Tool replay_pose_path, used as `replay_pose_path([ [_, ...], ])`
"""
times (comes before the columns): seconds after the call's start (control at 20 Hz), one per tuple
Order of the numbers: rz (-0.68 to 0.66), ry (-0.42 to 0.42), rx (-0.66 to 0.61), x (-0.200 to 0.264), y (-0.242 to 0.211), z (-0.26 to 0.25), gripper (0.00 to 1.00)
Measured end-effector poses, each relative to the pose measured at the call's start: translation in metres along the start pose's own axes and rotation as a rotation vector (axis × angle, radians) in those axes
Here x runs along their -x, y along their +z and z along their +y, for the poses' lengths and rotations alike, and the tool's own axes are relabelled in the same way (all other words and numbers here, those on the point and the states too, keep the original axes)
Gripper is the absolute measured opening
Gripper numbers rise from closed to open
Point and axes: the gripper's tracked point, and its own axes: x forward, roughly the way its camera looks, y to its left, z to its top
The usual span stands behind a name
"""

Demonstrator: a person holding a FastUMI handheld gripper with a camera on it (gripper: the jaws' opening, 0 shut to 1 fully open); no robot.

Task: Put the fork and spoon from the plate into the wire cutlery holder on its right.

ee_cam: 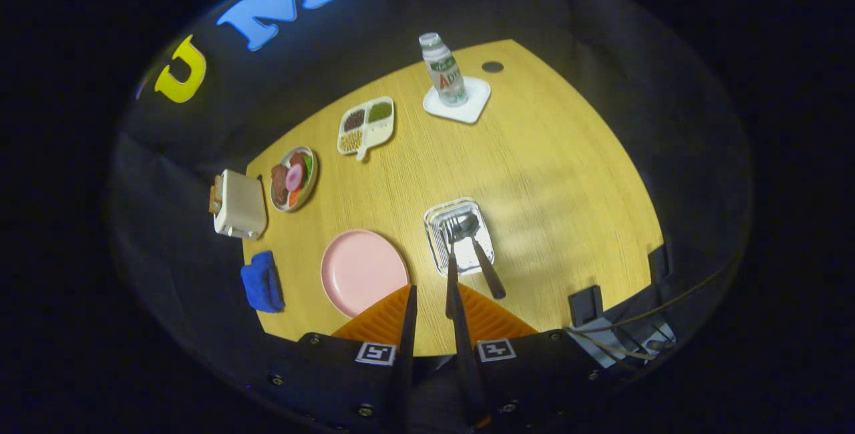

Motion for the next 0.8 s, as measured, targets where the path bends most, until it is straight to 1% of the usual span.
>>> replay_pose_path([
  [0.1,-0.203,-0.002,0.047,0.016,0.034,0.009,0.3],
  [0.25,-0.459,-0.025,0.126,0.05,0.071,0.02,0.3],
  [0.35,-0.62,-0.062,0.201,0.077,0.09,0.029,0.3],
  [0.45,-0.768,-0.12,0.285,0.105,0.107,0.037,0.3],
  [0.55,-0.915,-0.168,0.344,0.138,0.123,0.048,0.3],
  [0.65,-1.035,-0.206,0.366,0.167,0.134,0.057,0.29],
  [0.8,-1.164,-0.253,0.368,0.203,0.146,0.058,0.3],
])
